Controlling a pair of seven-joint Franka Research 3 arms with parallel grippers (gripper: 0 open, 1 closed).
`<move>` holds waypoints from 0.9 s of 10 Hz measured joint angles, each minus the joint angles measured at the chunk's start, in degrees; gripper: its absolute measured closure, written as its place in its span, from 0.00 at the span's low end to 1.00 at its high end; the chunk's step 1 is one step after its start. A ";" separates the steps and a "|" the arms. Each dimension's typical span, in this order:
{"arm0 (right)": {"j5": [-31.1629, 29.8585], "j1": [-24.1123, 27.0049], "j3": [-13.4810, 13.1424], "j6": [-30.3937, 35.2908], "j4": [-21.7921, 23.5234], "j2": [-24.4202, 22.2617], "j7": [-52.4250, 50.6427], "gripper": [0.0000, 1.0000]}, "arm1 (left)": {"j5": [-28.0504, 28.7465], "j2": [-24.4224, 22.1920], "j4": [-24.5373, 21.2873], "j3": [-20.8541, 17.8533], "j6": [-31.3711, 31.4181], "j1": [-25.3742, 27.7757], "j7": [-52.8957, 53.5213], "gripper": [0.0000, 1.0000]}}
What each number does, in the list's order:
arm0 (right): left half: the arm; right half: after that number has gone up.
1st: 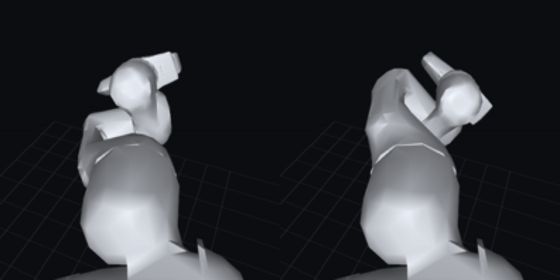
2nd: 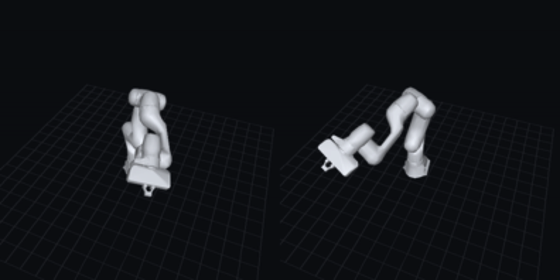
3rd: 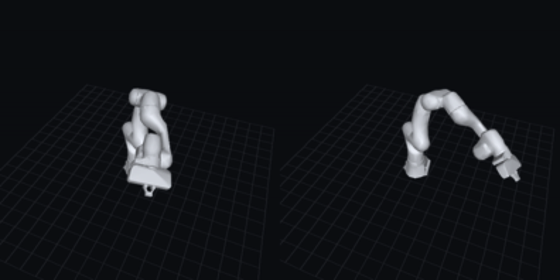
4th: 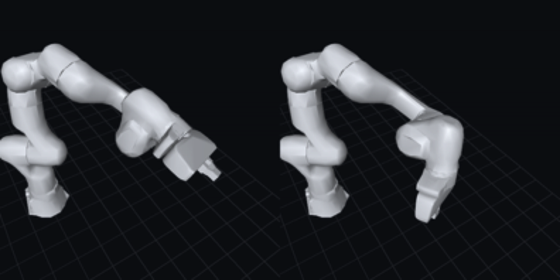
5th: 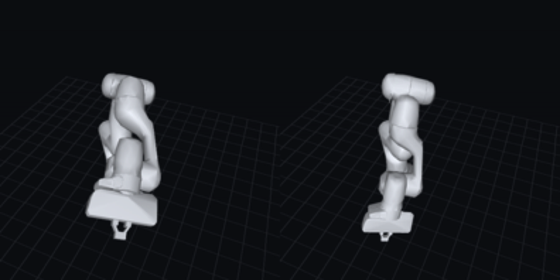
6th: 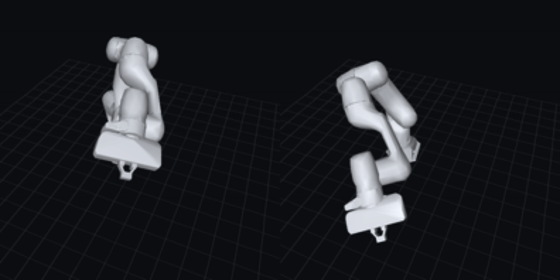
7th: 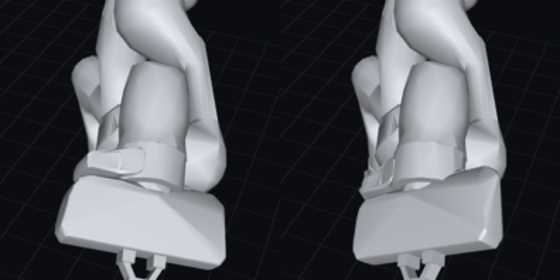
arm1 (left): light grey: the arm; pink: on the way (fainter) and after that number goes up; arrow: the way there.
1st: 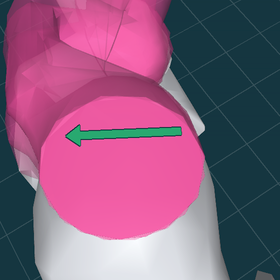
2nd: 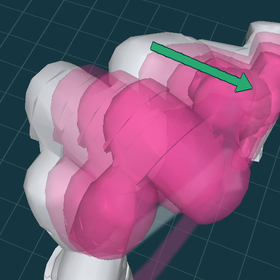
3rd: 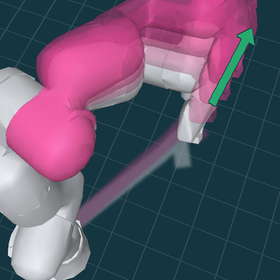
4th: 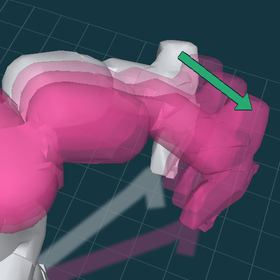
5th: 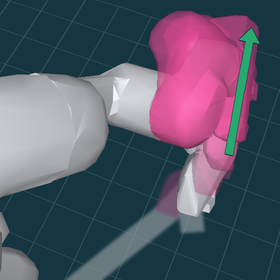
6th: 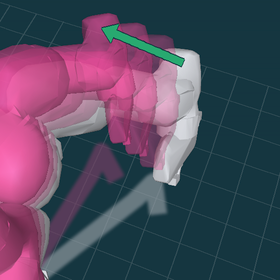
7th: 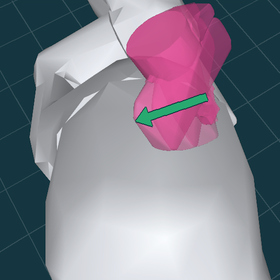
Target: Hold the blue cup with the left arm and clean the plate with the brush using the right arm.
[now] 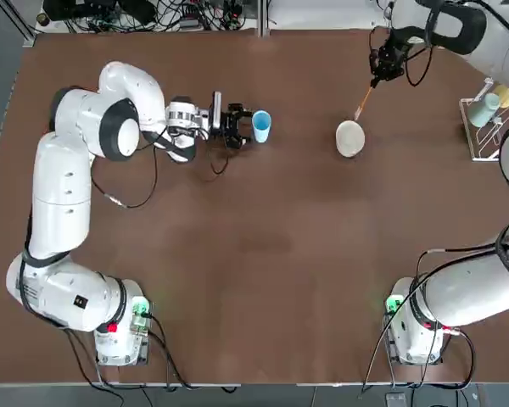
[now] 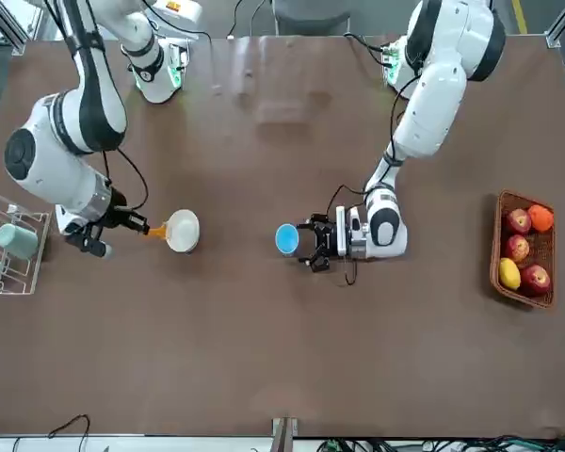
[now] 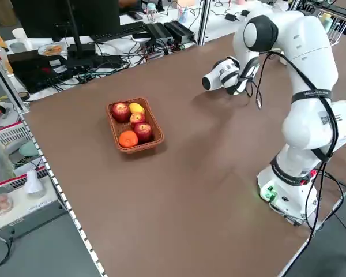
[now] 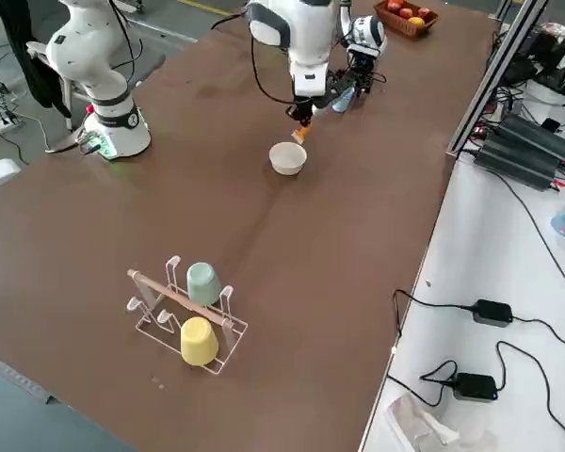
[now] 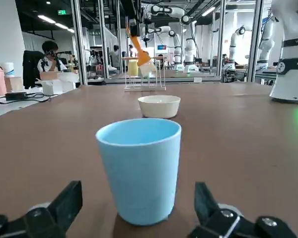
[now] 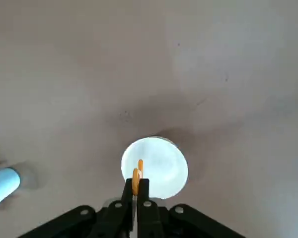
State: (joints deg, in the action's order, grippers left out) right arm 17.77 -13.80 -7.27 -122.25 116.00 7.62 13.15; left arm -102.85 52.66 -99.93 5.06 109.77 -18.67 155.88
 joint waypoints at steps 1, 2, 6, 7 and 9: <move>3.34 1.85 0.00 0.25 0.64 0.00 -5.87 0.95 | 0.25 -0.42 -0.76 0.00 -0.06 0.31 0.14 0.00; 6.66 4.35 -0.05 1.84 0.80 -0.01 -12.03 0.95 | 0.77 -1.07 -1.73 0.00 -0.07 0.79 0.26 0.00; 14.11 8.78 -0.04 3.84 1.91 0.04 -22.30 0.95 | 7.07 -5.80 -4.59 -0.23 -0.17 6.17 0.10 0.00; 15.90 8.84 -0.04 3.81 2.44 0.09 -22.98 0.95 | 8.61 -6.61 -5.14 -0.95 -0.14 7.60 0.10 0.00; 20.32 9.13 -0.05 3.52 3.62 0.25 -24.69 0.95 | 15.93 -7.68 -5.61 -2.71 -0.58 11.33 -0.84 0.00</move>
State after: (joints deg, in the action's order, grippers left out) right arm 38.09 -4.66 -7.31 -118.73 119.62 7.87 -11.55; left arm -86.93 44.98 -105.54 2.35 109.19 -7.34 155.03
